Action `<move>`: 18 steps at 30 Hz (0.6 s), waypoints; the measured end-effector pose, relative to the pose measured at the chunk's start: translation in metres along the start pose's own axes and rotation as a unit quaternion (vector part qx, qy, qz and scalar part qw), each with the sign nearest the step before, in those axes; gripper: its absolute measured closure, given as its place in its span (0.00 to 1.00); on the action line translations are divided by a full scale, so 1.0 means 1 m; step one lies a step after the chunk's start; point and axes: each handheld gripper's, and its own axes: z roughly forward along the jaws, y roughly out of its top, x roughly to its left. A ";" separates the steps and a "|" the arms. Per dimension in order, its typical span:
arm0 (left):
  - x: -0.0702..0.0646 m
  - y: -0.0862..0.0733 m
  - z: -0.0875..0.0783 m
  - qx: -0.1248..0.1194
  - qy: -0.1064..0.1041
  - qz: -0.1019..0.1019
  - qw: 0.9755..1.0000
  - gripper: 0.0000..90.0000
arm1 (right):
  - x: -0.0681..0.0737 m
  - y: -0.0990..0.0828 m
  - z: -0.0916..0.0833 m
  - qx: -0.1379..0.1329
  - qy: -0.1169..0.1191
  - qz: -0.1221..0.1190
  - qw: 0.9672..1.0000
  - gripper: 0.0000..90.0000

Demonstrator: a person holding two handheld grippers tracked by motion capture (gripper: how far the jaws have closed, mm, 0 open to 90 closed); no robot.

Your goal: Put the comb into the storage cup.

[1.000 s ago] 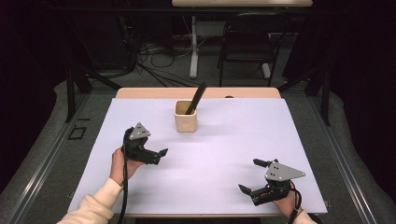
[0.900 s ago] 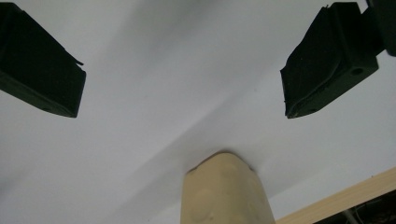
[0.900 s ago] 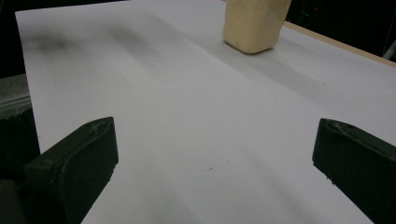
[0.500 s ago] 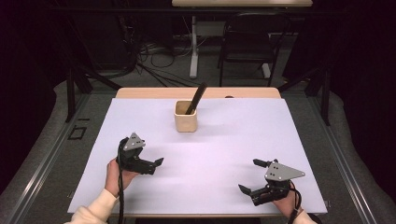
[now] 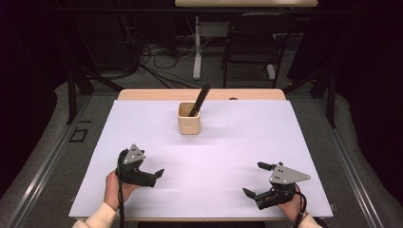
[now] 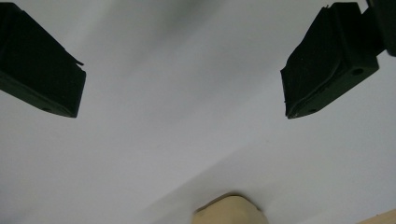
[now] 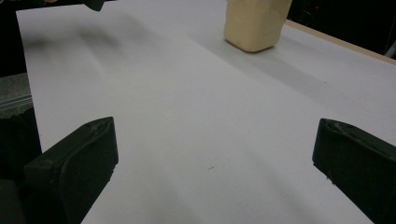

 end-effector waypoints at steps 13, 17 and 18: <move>-0.007 -0.016 -0.010 -0.007 0.006 -0.007 1.000 0.00 | 0.000 0.000 0.000 0.002 -0.001 -0.001 1.000 0.00; -0.009 -0.019 -0.014 -0.010 0.010 -0.008 1.000 0.00 | 0.000 0.000 0.000 0.002 -0.001 0.000 1.000 0.00; -0.010 -0.020 -0.014 -0.013 0.011 -0.009 1.000 0.00 | 0.000 0.000 0.000 0.003 -0.001 0.000 1.000 0.00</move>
